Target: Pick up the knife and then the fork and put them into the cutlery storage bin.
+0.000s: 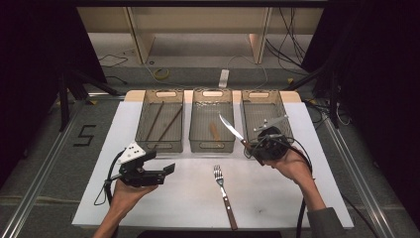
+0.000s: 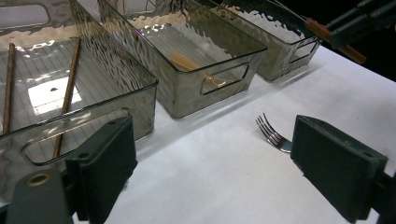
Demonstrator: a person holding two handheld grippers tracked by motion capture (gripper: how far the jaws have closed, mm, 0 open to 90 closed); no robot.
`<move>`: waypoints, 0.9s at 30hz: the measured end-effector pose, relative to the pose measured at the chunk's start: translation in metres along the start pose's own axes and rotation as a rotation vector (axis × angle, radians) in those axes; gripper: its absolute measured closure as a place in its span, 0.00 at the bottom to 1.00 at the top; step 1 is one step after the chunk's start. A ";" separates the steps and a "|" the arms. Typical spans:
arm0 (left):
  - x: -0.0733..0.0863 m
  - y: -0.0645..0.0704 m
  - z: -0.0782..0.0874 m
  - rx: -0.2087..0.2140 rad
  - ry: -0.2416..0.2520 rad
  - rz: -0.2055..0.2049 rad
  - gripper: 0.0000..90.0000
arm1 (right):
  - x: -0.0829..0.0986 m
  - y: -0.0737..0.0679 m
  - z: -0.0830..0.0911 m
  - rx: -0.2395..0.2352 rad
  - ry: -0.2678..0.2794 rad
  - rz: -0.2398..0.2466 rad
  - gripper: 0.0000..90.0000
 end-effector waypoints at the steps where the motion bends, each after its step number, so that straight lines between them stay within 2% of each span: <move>1: 0.000 0.000 0.000 0.000 0.000 0.000 0.15 | -0.002 0.002 0.000 0.003 0.003 -0.003 0.85; 15: 0.000 0.000 0.000 0.000 0.003 -0.001 0.15 | -0.031 0.035 0.003 0.051 0.025 -0.073 0.85; 27: 0.000 0.000 0.001 -0.001 0.001 -0.002 0.15 | -0.047 0.056 -0.005 0.073 0.029 -0.126 0.85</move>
Point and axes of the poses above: each handheld gripper's, and its own axes: z roughly backward along the jaws, x roughly out of its underside, y roughly to its right, the point moved 5 cm from there along -z, roughly forward along the jaws, and after that the axes turned 1 degree about -y, right-handed, at the moved point
